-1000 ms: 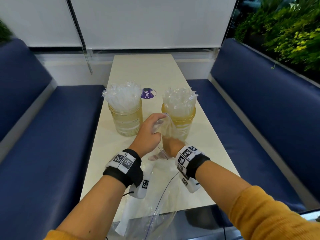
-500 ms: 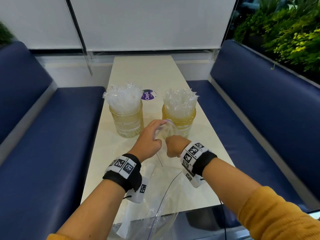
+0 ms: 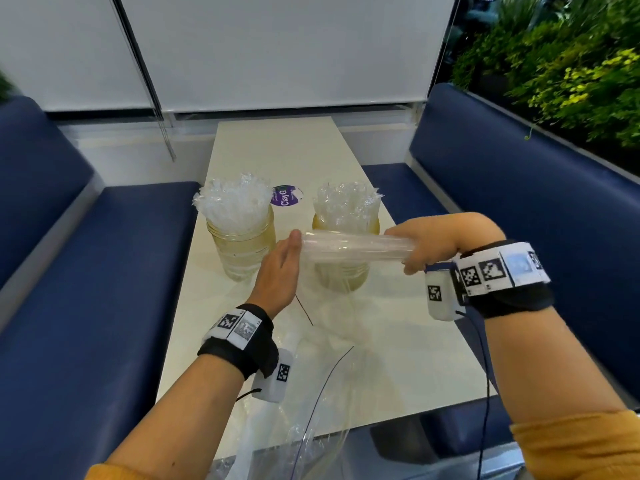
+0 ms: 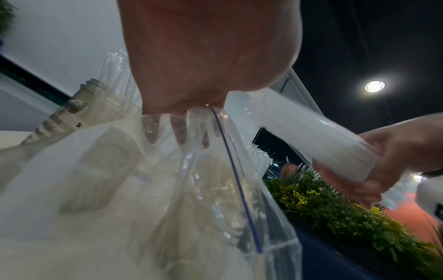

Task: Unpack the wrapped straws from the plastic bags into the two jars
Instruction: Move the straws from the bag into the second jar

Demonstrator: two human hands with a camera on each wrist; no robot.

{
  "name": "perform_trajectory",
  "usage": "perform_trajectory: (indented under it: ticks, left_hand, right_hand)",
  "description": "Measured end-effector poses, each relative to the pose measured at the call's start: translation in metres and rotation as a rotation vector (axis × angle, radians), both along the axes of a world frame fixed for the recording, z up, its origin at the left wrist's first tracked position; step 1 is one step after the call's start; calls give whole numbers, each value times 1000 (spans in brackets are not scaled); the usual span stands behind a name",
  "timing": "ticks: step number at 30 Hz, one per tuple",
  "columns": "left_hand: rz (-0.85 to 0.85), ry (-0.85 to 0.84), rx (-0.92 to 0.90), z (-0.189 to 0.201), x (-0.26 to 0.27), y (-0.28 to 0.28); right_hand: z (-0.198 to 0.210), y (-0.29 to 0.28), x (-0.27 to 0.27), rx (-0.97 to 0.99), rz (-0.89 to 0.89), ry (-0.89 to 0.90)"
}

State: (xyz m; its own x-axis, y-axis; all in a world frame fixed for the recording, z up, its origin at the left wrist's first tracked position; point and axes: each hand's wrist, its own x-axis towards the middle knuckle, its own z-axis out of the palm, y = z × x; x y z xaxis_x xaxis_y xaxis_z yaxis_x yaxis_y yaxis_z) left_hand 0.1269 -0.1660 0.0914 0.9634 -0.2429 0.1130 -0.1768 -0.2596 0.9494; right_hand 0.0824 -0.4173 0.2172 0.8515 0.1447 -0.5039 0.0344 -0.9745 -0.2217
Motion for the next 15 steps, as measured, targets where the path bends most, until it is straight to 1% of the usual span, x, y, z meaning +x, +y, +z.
perform_trajectory:
  ticks: [2, 4, 6, 8, 10, 11, 13, 15]
  left_hand:
    - [30, 7, -15, 4, -2, -4]
    - [43, -63, -42, 10, -5, -10]
    - [64, -135, -95, 20, -6, -17]
    - [143, -235, -80, 33, -5, -23]
    - [194, -329, 34, 48, -3, -25]
    - [181, -335, 119, 55, -2, -25]
    - [113, -301, 264, 60, 1, -23]
    - [25, -244, 333, 54, 6, -19]
  right_hand:
    - [0, -6, -3, 105, -6, -49]
    - [-7, -6, -1, 241, -15, -113]
    - [-18, 2, 4, 446, -38, -164]
    - [-31, 15, 10, 685, -80, -216]
    - [-44, 28, 16, 857, -126, -290]
    - [-49, 34, 19, 915, -147, -323]
    - [-56, 44, 24, 997, -180, -398]
    - [-57, 50, 30, 1052, -231, -490]
